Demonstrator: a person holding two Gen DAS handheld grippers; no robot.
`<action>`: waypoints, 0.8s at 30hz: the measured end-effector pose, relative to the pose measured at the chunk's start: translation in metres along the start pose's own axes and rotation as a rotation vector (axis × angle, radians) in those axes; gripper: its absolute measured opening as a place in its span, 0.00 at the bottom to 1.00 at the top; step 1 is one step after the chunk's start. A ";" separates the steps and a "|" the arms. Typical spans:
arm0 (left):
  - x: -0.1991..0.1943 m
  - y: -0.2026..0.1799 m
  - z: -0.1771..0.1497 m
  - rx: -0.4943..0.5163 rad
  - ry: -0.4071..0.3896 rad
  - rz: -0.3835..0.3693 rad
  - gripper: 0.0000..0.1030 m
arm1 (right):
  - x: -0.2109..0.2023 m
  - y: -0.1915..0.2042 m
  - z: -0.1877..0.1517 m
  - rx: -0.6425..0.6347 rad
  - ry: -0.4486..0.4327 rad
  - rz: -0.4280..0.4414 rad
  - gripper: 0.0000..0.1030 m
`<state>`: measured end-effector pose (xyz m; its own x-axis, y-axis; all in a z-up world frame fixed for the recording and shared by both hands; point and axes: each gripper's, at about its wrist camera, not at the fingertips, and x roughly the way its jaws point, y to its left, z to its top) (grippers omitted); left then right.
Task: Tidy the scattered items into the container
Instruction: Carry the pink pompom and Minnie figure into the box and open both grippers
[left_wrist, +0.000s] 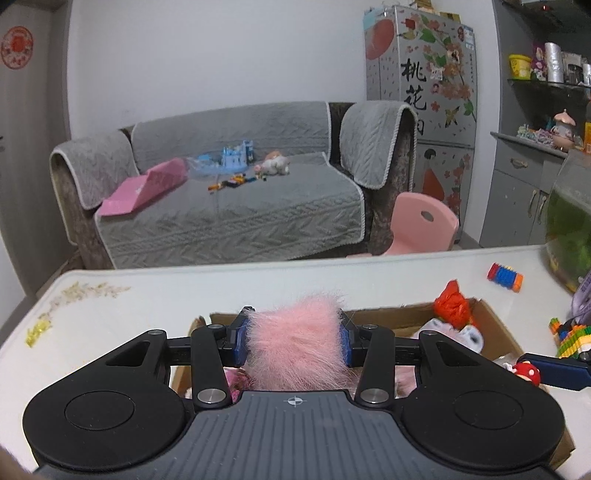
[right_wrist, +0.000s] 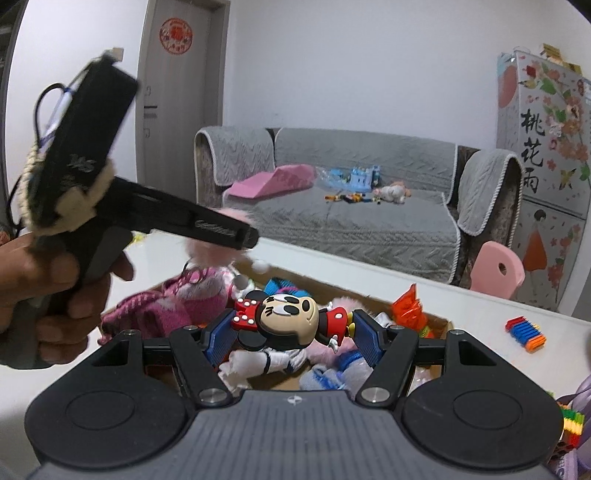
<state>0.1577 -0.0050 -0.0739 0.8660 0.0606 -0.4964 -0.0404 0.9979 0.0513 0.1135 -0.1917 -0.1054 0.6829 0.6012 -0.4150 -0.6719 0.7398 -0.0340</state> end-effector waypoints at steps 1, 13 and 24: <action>0.003 0.001 -0.003 0.000 0.005 0.002 0.49 | 0.001 0.002 -0.001 -0.004 0.006 0.002 0.62; 0.017 -0.003 -0.029 0.046 0.064 0.000 0.54 | 0.013 0.013 -0.010 -0.018 0.090 0.012 0.62; 0.015 -0.019 -0.040 0.118 0.057 0.018 0.88 | 0.023 0.016 -0.018 -0.018 0.155 0.012 0.62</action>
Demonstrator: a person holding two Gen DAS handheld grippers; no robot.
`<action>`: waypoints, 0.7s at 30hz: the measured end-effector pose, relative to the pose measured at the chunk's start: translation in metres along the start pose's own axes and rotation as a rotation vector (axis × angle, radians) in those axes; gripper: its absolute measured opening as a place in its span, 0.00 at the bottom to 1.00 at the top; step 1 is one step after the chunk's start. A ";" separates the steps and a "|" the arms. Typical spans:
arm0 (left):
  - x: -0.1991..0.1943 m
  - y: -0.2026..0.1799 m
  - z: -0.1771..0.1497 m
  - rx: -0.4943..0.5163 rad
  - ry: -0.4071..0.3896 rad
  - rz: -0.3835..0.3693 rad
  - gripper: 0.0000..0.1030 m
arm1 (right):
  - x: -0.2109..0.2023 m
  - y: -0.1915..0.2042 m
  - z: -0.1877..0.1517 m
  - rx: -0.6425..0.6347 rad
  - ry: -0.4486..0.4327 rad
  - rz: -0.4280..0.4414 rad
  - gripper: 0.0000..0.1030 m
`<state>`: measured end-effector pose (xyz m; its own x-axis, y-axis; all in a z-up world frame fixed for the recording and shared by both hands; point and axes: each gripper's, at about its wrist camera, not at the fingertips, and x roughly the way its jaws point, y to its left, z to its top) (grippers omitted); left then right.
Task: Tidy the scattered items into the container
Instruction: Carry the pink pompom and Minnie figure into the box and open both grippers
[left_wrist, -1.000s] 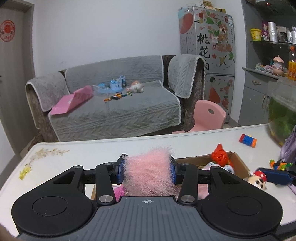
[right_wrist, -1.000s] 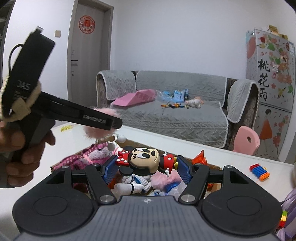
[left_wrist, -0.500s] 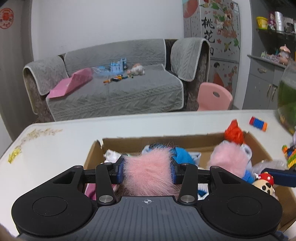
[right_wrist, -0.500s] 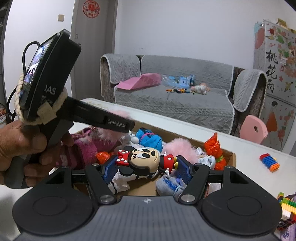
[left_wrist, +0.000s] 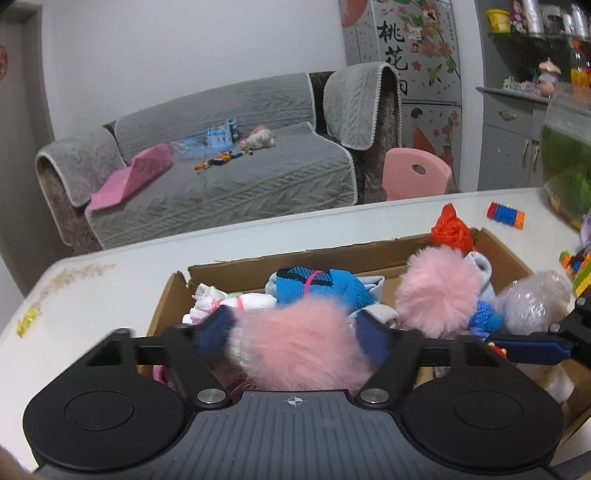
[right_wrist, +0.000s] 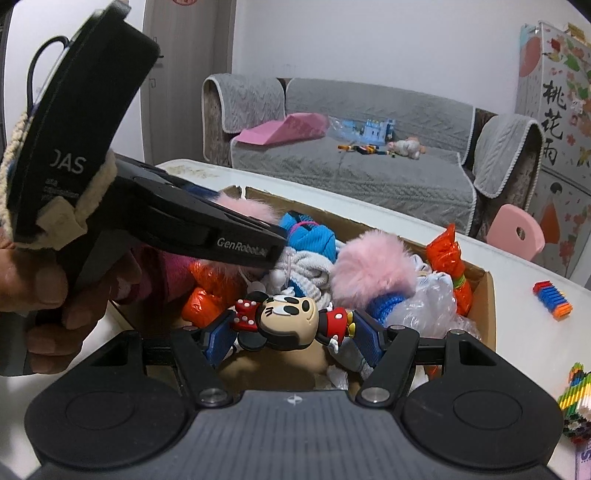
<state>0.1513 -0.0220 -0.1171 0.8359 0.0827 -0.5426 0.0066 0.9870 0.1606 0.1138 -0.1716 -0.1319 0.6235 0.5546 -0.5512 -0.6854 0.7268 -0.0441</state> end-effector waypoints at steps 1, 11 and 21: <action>-0.001 -0.002 -0.001 0.013 -0.005 0.017 0.91 | -0.001 0.000 0.000 0.002 0.001 0.000 0.62; -0.007 -0.001 -0.008 0.007 0.049 0.002 1.00 | -0.003 0.001 -0.003 0.002 -0.003 -0.005 0.80; -0.040 -0.003 -0.017 0.014 0.082 -0.005 1.00 | -0.013 0.001 -0.006 -0.005 -0.016 -0.004 0.92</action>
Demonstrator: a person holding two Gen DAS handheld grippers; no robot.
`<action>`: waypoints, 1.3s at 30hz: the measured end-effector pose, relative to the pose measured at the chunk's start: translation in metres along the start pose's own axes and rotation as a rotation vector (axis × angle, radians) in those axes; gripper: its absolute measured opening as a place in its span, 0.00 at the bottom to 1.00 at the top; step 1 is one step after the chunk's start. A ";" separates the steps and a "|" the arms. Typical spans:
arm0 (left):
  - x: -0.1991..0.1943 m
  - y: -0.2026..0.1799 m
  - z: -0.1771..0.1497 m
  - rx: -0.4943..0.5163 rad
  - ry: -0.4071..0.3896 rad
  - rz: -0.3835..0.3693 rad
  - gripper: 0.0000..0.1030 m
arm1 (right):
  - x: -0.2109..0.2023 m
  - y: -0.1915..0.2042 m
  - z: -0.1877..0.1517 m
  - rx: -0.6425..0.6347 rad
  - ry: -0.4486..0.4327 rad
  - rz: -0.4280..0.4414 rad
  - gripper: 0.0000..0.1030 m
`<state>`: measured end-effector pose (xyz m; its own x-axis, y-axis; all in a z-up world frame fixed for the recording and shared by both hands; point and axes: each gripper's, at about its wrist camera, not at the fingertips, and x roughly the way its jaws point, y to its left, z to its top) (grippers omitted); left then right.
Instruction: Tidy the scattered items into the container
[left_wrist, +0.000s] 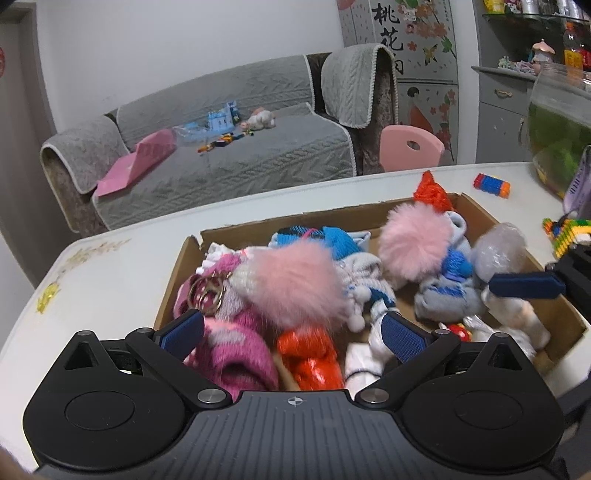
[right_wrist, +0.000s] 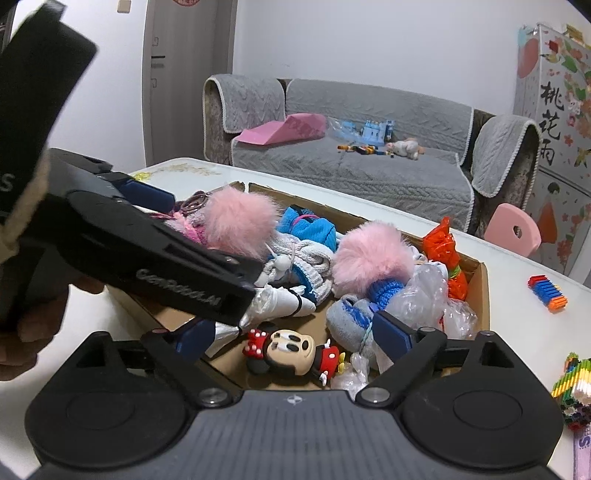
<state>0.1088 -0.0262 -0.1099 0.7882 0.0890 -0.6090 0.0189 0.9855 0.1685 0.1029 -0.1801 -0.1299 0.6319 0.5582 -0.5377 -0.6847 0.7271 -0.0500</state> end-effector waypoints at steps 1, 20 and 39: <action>-0.005 0.000 -0.002 -0.002 0.001 0.000 1.00 | -0.003 0.000 -0.001 0.000 -0.005 -0.001 0.94; -0.106 0.025 -0.058 -0.052 -0.052 0.050 1.00 | -0.076 0.014 -0.029 -0.086 -0.098 0.056 0.99; -0.104 0.057 -0.108 -0.179 0.166 0.043 1.00 | -0.084 -0.027 -0.065 0.264 -0.012 -0.075 1.00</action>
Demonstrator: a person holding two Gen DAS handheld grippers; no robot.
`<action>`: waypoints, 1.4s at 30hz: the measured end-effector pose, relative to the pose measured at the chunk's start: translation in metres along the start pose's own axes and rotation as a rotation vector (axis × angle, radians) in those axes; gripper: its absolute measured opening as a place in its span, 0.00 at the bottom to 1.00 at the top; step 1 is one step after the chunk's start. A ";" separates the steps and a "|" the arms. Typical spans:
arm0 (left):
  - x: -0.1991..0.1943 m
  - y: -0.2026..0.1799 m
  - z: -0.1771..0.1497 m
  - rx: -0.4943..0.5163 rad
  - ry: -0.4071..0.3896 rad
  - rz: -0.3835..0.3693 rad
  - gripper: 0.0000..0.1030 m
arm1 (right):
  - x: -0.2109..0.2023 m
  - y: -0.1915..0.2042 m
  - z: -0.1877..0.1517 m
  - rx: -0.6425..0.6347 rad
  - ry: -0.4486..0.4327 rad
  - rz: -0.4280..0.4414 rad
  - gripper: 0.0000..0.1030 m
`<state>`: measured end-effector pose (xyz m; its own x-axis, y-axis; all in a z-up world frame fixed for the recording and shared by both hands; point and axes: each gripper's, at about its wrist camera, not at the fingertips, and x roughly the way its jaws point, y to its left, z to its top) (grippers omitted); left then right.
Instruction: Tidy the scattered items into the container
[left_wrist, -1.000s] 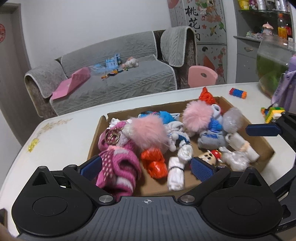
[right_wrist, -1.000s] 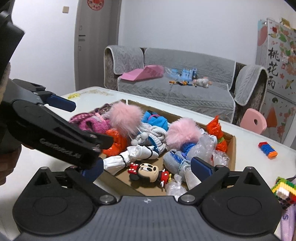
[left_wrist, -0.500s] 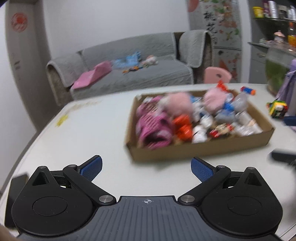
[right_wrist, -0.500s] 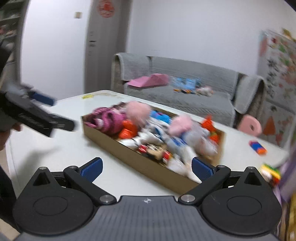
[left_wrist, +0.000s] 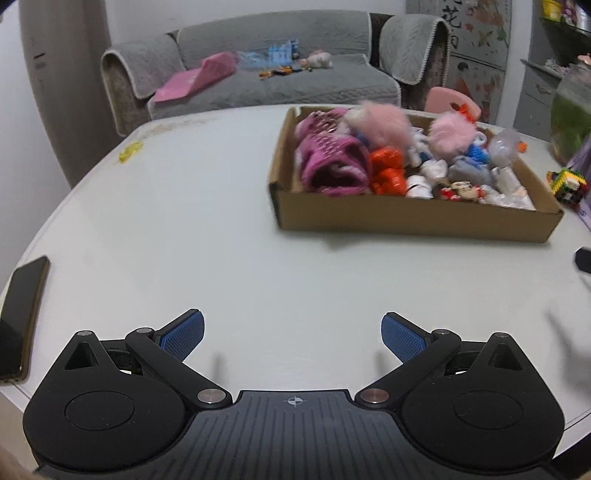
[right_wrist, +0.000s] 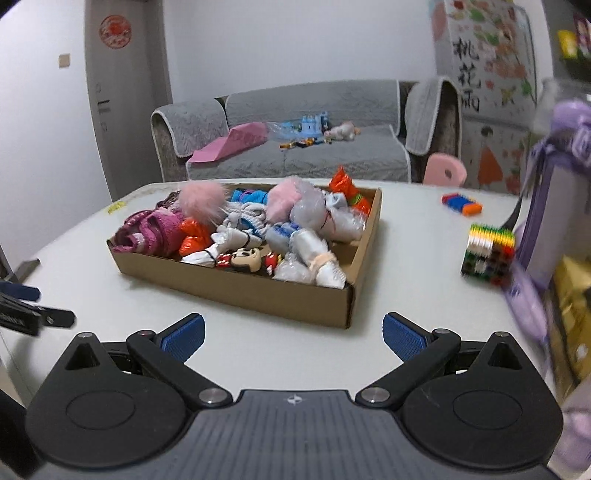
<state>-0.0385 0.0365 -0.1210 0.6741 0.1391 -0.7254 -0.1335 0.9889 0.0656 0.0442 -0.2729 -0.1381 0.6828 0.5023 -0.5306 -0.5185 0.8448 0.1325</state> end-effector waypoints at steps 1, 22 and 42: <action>-0.004 -0.003 0.001 0.000 -0.016 -0.020 1.00 | 0.000 0.002 -0.001 0.001 0.005 -0.008 1.00; -0.086 -0.062 0.065 0.124 -0.243 -0.094 1.00 | -0.047 0.007 0.033 0.001 -0.113 -0.026 1.00; -0.104 -0.067 0.082 0.071 -0.345 -0.252 1.00 | -0.057 0.020 0.036 -0.101 -0.108 -0.044 1.00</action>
<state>-0.0395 -0.0401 0.0062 0.8843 -0.1099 -0.4538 0.1086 0.9937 -0.0289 0.0141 -0.2781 -0.0749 0.7544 0.4870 -0.4402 -0.5326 0.8460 0.0233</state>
